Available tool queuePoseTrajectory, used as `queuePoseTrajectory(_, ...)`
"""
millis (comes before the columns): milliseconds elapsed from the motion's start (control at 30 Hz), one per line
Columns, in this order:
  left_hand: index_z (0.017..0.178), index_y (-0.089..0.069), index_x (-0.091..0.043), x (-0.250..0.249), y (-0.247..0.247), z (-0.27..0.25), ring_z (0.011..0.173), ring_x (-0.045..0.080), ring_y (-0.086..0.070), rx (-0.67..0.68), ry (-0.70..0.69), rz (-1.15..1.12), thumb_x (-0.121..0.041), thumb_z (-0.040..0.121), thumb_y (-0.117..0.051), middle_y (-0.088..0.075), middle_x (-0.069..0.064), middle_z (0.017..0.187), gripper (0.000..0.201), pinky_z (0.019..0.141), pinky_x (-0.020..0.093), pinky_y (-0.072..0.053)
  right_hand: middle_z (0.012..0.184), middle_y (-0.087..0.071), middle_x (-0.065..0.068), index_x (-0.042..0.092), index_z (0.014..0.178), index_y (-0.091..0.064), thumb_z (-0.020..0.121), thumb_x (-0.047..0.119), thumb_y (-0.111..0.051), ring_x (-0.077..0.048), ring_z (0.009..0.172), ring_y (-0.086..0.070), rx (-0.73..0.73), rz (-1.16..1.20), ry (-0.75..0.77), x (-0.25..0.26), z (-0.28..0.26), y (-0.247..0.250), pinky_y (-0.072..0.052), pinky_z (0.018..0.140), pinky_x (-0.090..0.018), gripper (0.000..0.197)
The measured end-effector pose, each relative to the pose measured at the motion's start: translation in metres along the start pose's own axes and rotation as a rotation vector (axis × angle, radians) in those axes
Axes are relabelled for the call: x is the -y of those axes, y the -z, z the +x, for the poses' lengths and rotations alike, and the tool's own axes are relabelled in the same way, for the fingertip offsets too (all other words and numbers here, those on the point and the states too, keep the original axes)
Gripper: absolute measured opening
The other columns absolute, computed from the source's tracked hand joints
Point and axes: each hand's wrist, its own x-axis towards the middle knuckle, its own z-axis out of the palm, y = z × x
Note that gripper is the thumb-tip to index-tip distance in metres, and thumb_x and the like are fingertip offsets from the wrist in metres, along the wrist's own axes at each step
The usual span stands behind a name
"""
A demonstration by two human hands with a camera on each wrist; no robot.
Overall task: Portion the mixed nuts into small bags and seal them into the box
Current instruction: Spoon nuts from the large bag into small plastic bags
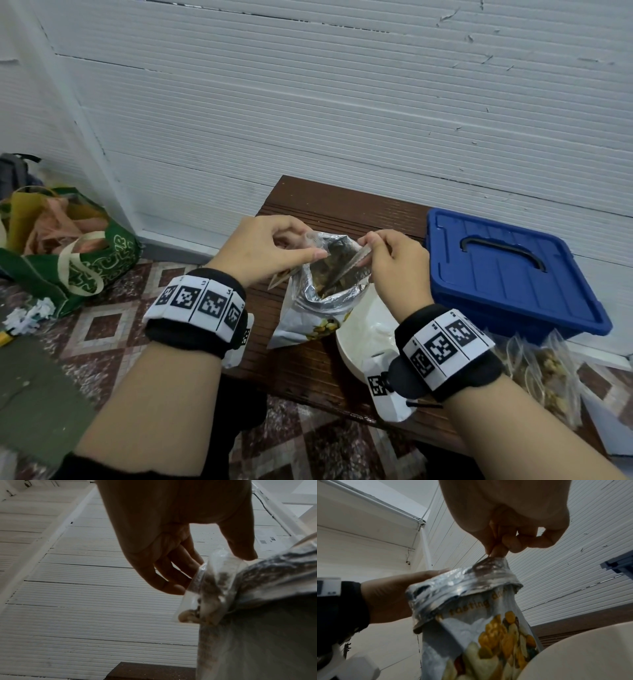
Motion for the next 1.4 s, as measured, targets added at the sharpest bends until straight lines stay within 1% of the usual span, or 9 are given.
queuePoseTrajectory(67,0.092,-0.073,-0.028,0.0,0.0,0.0,0.082,-0.004,-0.066,-0.012,0.002,-0.003,-0.043,0.069,-0.08,-0.073,-0.011,0.079,0.029,0.081,0.018,-0.047,0.064,-0.067,0.001,0.018,0.083,-0.069,0.098,0.021,-0.047,-0.015,0.069,-0.063,-0.06,0.051,-0.055,-0.001,0.003,0.004,-0.053,0.078,-0.036,0.027)
queuePoseTrajectory(233,0.091,-0.074,-0.029,0.0,0.003,-0.001,0.08,-0.005,-0.065,-0.032,0.001,-0.004,-0.043,0.069,-0.079,-0.072,-0.014,0.077,0.027,0.07,0.007,-0.046,0.058,-0.064,0.006,0.012,0.086,-0.07,0.099,0.02,-0.045,0.006,0.047,-0.052,-0.159,0.081,-0.149,-0.004,0.015,0.016,-0.038,0.051,-0.012,0.029)
queuePoseTrajectory(433,0.088,-0.075,-0.031,0.001,0.008,0.0,0.082,-0.004,-0.064,-0.036,0.007,0.002,-0.056,0.059,-0.074,-0.073,-0.015,0.086,0.038,0.072,0.011,-0.048,0.057,-0.061,0.01,0.007,0.083,-0.072,0.099,0.016,-0.044,0.02,0.055,-0.05,-0.204,0.092,-0.222,-0.005,0.026,0.036,-0.033,0.055,0.003,0.033)
queuePoseTrajectory(600,0.089,-0.075,-0.028,0.001,0.009,-0.001,0.076,-0.005,-0.063,-0.042,0.016,-0.021,-0.049,0.056,-0.081,-0.071,-0.012,0.077,0.039,0.067,0.007,-0.046,0.051,-0.061,0.011,0.011,0.076,-0.072,0.096,0.016,-0.045,-0.002,0.054,-0.05,-0.284,0.114,-0.204,0.0,0.039,0.057,-0.042,0.064,-0.021,0.034)
queuePoseTrajectory(900,0.092,-0.074,-0.021,-0.008,-0.004,0.0,0.077,-0.003,-0.066,-0.023,-0.014,-0.068,-0.031,0.059,-0.087,-0.072,-0.01,0.079,0.037,0.068,0.007,-0.049,0.057,-0.062,0.008,0.015,0.083,-0.069,0.098,0.019,-0.045,-0.001,0.054,-0.052,-0.249,0.083,-0.096,0.025,0.046,0.056,-0.045,0.068,-0.022,0.028)
queuePoseTrajectory(1033,0.097,-0.075,-0.024,-0.006,-0.008,0.002,0.085,-0.003,-0.064,-0.037,-0.03,-0.002,-0.04,0.059,-0.087,-0.071,-0.012,0.085,0.043,0.075,0.007,-0.049,0.056,-0.062,0.008,0.017,0.083,-0.068,0.098,0.02,-0.045,0.007,0.043,-0.051,-0.226,0.1,-0.05,0.031,0.045,0.048,-0.039,0.052,-0.011,0.027)
queuePoseTrajectory(1167,0.094,-0.075,-0.029,-0.005,-0.01,0.002,0.085,-0.006,-0.063,-0.082,-0.049,0.018,-0.044,0.06,-0.086,-0.071,-0.015,0.083,0.039,0.077,0.011,-0.051,0.063,-0.066,0.003,0.017,0.085,-0.068,0.099,0.02,-0.046,0.006,0.057,-0.057,-0.216,0.132,0.044,0.039,0.041,0.043,-0.039,0.057,-0.003,0.027)
queuePoseTrajectory(1300,0.087,-0.074,-0.031,-0.008,-0.013,0.003,0.078,-0.007,-0.061,-0.125,-0.061,0.04,-0.045,0.063,-0.084,-0.069,-0.015,0.077,0.03,0.068,0.008,-0.048,0.067,-0.066,0.007,0.021,0.087,-0.067,0.099,0.02,-0.047,-0.017,0.076,-0.066,-0.161,0.2,0.202,0.045,0.032,0.039,-0.047,0.075,-0.019,0.024)
queuePoseTrajectory(1400,0.08,-0.069,-0.035,-0.01,-0.01,0.002,0.074,-0.002,-0.062,-0.15,-0.029,0.024,-0.046,0.065,-0.08,-0.068,-0.014,0.077,0.022,0.062,0.005,-0.046,0.076,-0.066,0.006,0.019,0.09,-0.067,0.099,0.015,-0.049,-0.015,0.079,-0.066,-0.168,0.293,0.334,0.05,0.027,0.04,-0.05,0.078,-0.023,0.02)
